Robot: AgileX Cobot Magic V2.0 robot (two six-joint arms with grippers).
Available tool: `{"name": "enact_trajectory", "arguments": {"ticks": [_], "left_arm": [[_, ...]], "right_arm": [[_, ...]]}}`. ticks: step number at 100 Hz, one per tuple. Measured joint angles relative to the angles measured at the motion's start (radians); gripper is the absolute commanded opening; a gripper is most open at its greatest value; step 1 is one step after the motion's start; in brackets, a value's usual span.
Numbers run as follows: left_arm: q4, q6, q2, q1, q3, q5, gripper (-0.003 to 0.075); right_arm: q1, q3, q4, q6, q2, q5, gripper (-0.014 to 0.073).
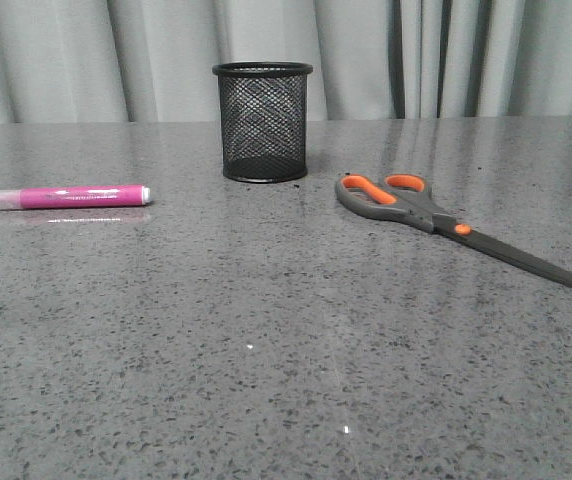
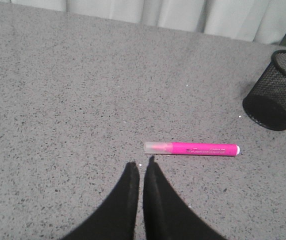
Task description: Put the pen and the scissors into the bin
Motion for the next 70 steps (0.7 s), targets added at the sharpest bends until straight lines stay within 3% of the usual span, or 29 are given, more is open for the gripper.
{"name": "enact_trajectory", "arguments": {"ticks": [16, 23, 49, 70], "left_arm": [[-0.072, 0.092, 0.085, 0.000, -0.043, 0.004, 0.0405], [-0.120, 0.138, 0.122, 0.000, -0.061, 0.006, 0.0483], [-0.232, 0.413, 0.306, -0.034, -0.185, 0.082, 0.0391], [-0.239, 0.720, 0.526, -0.121, -0.345, 0.213, 0.0387]], "right_arm": [[0.000, -0.048, 0.000, -0.010, 0.050, 0.016, 0.0384], [0.000, -0.065, 0.000, -0.010, 0.060, 0.020, 0.0468], [0.000, -0.083, -0.002, -0.037, 0.066, 0.022, 0.0474], [0.000, -0.083, -0.002, -0.054, 0.066, 0.024, 0.0474]]}}
